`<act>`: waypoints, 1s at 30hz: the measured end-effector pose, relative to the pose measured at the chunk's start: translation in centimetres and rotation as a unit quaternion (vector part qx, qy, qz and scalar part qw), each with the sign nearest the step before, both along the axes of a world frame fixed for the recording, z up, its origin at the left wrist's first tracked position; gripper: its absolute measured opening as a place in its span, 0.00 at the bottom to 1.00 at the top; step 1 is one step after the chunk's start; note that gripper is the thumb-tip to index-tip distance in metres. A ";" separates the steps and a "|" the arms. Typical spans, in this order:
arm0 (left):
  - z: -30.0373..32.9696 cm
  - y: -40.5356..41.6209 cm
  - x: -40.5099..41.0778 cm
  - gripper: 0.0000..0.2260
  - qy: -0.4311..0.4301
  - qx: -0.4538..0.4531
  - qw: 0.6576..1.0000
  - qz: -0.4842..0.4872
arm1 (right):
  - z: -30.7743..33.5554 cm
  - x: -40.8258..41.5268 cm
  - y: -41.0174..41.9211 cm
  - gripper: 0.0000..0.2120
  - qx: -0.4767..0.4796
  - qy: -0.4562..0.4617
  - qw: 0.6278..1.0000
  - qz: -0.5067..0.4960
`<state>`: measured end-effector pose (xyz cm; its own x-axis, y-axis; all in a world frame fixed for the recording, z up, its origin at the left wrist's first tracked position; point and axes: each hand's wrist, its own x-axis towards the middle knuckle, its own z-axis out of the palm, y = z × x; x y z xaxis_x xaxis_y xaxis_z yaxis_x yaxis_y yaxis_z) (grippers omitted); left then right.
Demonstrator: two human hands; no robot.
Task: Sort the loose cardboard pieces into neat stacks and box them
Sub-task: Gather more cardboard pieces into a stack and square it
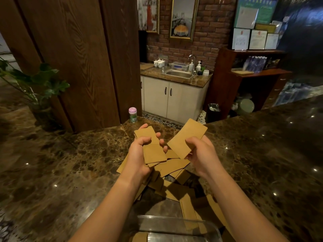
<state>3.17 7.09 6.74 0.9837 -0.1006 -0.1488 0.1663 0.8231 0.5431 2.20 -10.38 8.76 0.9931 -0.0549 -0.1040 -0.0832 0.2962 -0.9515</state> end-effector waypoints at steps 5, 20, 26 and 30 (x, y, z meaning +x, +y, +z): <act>0.3 0.0 0.1 0.11 0.002 0.031 0.999 -0.008 | 0.3 -0.5 0.2 0.11 -0.043 -0.039 0.996 0.073; 0.2 0.5 -0.8 0.17 0.048 0.126 0.984 -0.115 | -1.7 -0.8 0.9 0.25 -0.387 -0.272 0.876 0.089; 0.2 0.1 -0.7 0.23 -0.011 0.103 0.990 -0.095 | -2.3 -0.3 1.3 0.27 -0.377 -0.225 0.885 0.158; 0.6 0.0 -0.4 0.17 0.010 0.060 0.998 -0.033 | -3.2 -1.2 2.0 0.25 -0.423 -0.287 0.844 0.164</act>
